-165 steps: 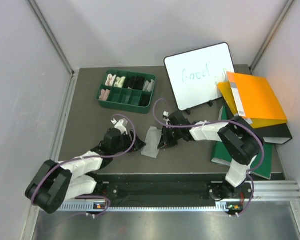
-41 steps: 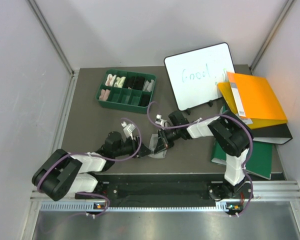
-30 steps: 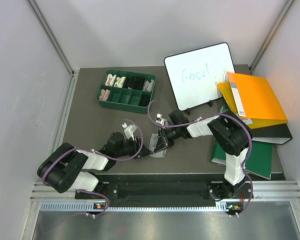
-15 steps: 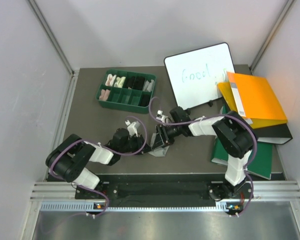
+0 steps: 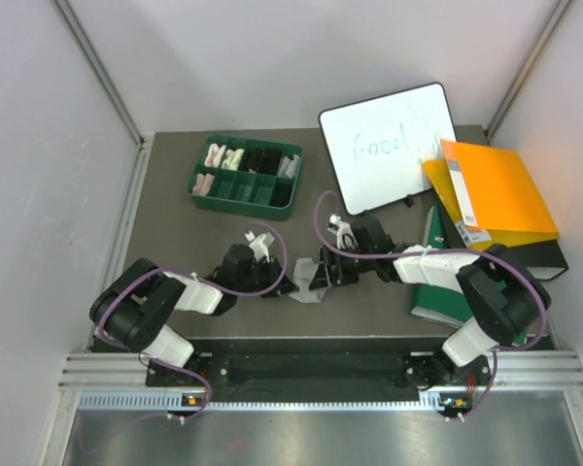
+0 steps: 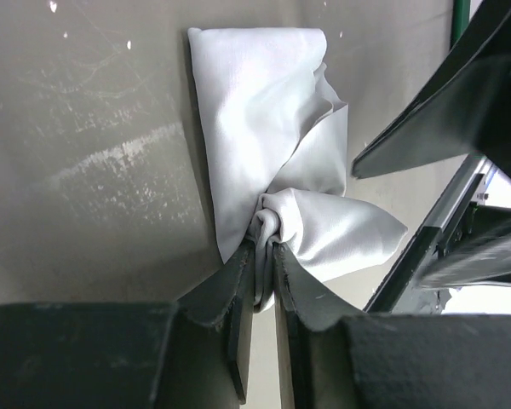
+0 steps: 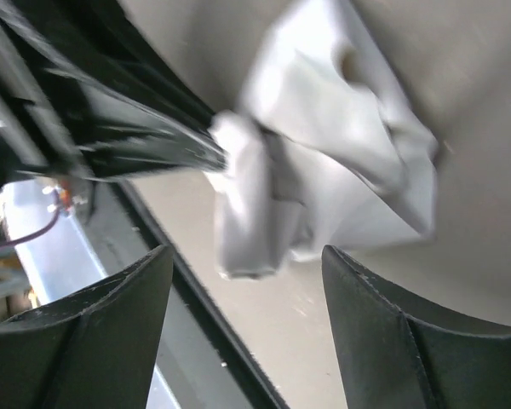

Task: Roll the underwear
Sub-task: Roll the underwear to the center of the board.

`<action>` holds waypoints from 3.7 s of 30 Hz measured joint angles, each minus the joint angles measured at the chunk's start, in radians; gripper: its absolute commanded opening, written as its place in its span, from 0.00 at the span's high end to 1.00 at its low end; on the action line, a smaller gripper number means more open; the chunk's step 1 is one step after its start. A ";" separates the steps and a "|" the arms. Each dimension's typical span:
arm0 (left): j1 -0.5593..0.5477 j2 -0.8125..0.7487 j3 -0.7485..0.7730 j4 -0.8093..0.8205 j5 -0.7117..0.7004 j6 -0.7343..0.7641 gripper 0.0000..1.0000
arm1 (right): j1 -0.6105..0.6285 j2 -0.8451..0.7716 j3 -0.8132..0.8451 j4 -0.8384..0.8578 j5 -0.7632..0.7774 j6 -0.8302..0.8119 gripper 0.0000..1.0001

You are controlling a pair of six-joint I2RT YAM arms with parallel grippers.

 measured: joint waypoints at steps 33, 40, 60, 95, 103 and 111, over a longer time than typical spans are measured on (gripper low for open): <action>-0.003 -0.104 0.032 -0.181 -0.065 0.004 0.54 | 0.100 0.026 -0.019 -0.049 0.343 0.148 0.93; -0.003 -0.111 0.035 -0.185 -0.089 0.010 0.52 | 0.100 0.036 -0.006 -0.061 0.343 0.148 0.94; 0.001 0.035 0.039 -0.002 -0.088 -0.036 1.00 | 0.101 0.017 0.027 -0.124 0.376 0.085 0.47; 0.007 0.050 0.169 -0.268 0.015 0.004 1.00 | 0.438 -0.025 -0.023 -0.002 0.681 -0.436 0.54; 0.007 0.037 0.170 -0.289 0.014 0.002 0.93 | 0.439 0.028 0.013 -0.005 0.747 -0.413 0.88; 0.007 -0.097 0.150 -0.449 -0.048 0.001 0.61 | 0.436 0.045 0.052 -0.043 0.698 -0.385 1.00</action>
